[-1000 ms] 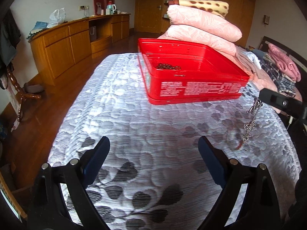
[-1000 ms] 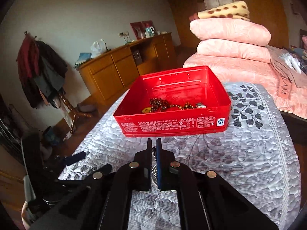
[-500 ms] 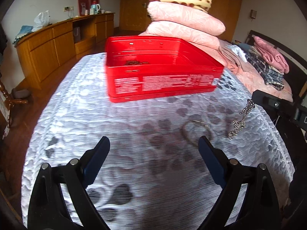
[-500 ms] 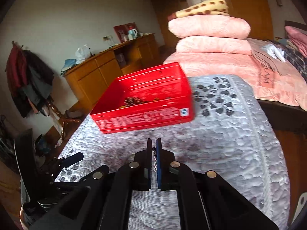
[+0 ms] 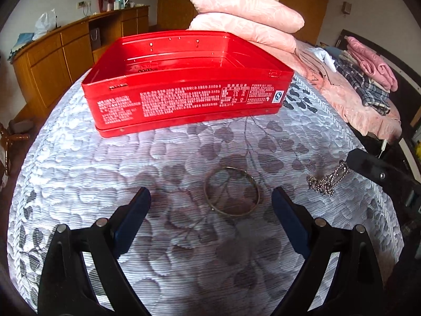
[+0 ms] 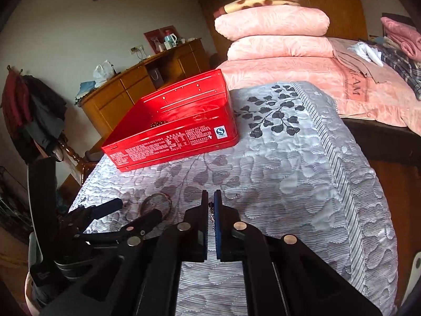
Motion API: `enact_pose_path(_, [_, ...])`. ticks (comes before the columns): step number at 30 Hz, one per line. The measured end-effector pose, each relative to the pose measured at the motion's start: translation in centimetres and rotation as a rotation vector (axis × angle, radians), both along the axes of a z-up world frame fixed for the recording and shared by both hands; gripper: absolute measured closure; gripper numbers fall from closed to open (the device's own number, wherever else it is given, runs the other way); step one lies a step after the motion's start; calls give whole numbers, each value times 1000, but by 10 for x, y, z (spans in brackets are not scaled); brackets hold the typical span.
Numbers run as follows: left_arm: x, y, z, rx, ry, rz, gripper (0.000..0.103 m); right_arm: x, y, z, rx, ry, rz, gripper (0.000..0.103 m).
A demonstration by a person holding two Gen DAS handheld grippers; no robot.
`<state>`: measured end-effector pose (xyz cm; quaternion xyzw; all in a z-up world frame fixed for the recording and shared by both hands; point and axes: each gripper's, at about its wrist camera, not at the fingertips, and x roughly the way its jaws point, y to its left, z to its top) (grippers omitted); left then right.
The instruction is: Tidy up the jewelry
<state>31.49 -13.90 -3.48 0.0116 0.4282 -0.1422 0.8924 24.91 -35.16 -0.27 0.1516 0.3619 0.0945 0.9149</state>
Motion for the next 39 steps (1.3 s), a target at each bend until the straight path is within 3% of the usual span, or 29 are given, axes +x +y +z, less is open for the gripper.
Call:
enact_pose_path(4, [4,-7,-8,30,35,4,16,2,2,-6,10,13,6,99])
enact_pose_path(9, [4,-5,-7,41,27,27,40,4,0,-12,19,39,7,98])
enact_pose_path(10, [5,-3,-6,34,25,28,54,3,0,-14,20,46,7,96])
enact_pose_path(11, [5,-2,-6,25,25,30,58,3,0,-15,22,51,4,84])
enact_pose_path(13, [5,2,-5,9,27,30,59,1,0,-18,8,64,-2,67])
enact_pose_path(16, [3,7,-3,-8,27,26,59,-1,4,-23,-54,87,3,58])
enact_pose_path(26, [-5,18,-1,-35,25,16,59,14,11,-35,-69,136,19,54])
enact_pose_path(30, [-5,20,-1,-39,23,22,59,19,18,-35,-130,140,9,57])
enact_pose_path(35, [-6,22,0,-42,20,29,59,18,20,-35,-174,141,-11,83])
enact_pose_path(39, [-9,26,1,-42,14,33,59,13,19,-32,-165,132,-7,90])
